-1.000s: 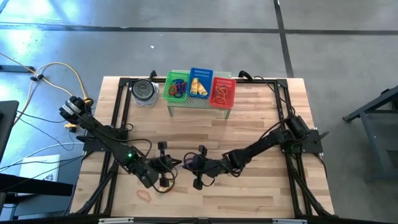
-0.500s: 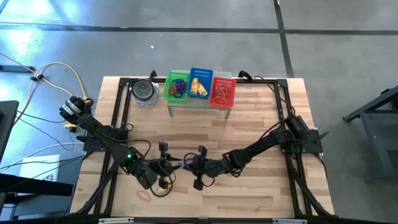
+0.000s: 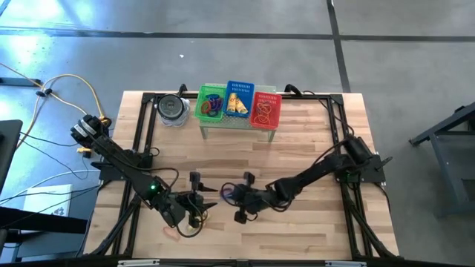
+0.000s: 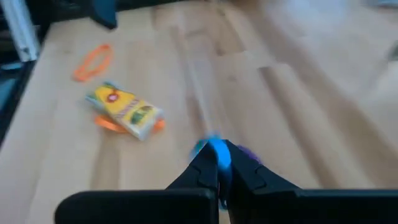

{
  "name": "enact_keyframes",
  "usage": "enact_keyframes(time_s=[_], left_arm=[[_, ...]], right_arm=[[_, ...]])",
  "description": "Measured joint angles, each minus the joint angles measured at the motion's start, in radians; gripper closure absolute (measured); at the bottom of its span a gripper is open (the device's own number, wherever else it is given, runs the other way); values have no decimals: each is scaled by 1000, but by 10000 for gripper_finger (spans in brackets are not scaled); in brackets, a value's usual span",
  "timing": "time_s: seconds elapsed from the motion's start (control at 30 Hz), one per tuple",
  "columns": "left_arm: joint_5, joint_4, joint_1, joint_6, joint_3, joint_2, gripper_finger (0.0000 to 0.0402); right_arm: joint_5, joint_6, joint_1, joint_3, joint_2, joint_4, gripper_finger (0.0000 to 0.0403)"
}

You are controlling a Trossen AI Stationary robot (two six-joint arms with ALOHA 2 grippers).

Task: Pick & Place Office Desk Supplies
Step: Put the blue rubber band into the green bin on the shelf

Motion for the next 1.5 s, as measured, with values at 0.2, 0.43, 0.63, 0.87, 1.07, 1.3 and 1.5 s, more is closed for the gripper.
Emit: enact_keyframes(time_s=[0.2,0.43,0.63,0.87,1.07,1.3,1.5], left_arm=[[2,-1,0,-59,0,0,198],[3,-1,0,-134,0,0,198],[3,0,12,-182,0,0,198],[66,-1,13,-196,0,0,198],[67,-7,13,-197,0,0,198],[78,-15,13,-197,-1,0,198],[122,-15,13,-198,-1,1,198]], right_arm=[[290,69,72,0,-157,-281,401],[635,68,166,0,-341,-428,401],[852,-130,70,1,-511,-420,401],[555,-106,-225,2,-614,-515,401],[389,-31,-437,1,-562,-579,401],[237,74,-553,1,-532,-590,401],[192,104,-612,1,-522,-657,378]])
